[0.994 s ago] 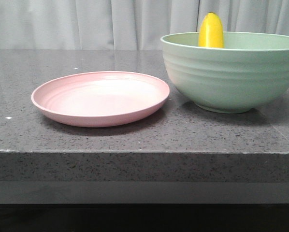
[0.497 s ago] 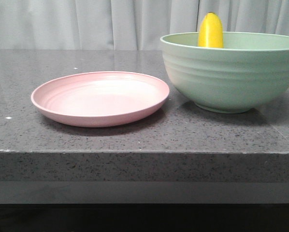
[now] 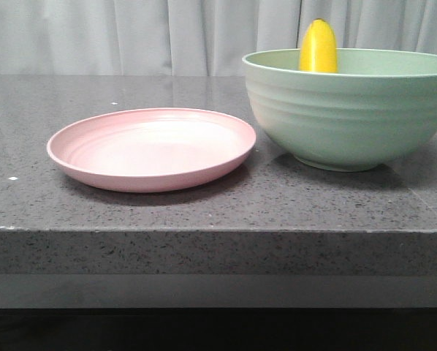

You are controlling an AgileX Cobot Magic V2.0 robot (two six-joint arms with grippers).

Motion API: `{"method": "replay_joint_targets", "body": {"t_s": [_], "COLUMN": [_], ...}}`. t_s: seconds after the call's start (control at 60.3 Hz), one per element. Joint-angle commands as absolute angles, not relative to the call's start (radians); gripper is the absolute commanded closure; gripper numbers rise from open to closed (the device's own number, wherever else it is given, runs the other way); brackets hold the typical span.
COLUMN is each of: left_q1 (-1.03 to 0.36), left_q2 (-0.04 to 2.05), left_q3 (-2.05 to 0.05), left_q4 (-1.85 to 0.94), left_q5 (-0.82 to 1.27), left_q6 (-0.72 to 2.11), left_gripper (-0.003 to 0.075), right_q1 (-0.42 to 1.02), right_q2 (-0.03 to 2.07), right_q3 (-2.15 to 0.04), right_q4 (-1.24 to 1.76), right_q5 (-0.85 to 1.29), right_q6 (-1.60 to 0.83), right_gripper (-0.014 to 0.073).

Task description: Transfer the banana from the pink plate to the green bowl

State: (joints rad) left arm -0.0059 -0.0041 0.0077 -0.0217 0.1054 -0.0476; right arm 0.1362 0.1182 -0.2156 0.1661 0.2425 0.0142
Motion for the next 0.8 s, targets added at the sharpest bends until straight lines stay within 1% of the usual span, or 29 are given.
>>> {"method": "replay_joint_targets", "body": {"t_s": [0.0,0.116,0.232,0.282,0.779], "left_q1": [-0.005,-0.005,-0.005,-0.005,-0.005], "left_q2": [-0.025,-0.023,-0.023,-0.023,-0.023], "left_q3": [0.009,0.009,0.009,0.009,0.009], "left_q4": [-0.032,-0.032,-0.032,-0.032,-0.032], "left_q5": [0.02,0.022,0.022,0.024,0.024], "left_q6": [-0.051,-0.051,-0.051,-0.051,-0.051], "left_gripper": [0.0741,0.0741,0.0741,0.0741,0.0741], "right_q1": [0.107,0.039,0.009,0.007,0.007], "right_q2": [0.11,0.052,-0.021,-0.034,-0.033], "right_q3": [-0.17,-0.061,0.032,0.026,0.027], "right_q4": [0.146,0.146,0.146,0.144,0.137], "right_q5": [0.108,0.069,0.065,0.123,0.12], "right_q6": [0.011,0.011,0.011,0.011,0.011], "right_gripper": [0.0655,0.0655,0.0655,0.0655,0.0655]}}
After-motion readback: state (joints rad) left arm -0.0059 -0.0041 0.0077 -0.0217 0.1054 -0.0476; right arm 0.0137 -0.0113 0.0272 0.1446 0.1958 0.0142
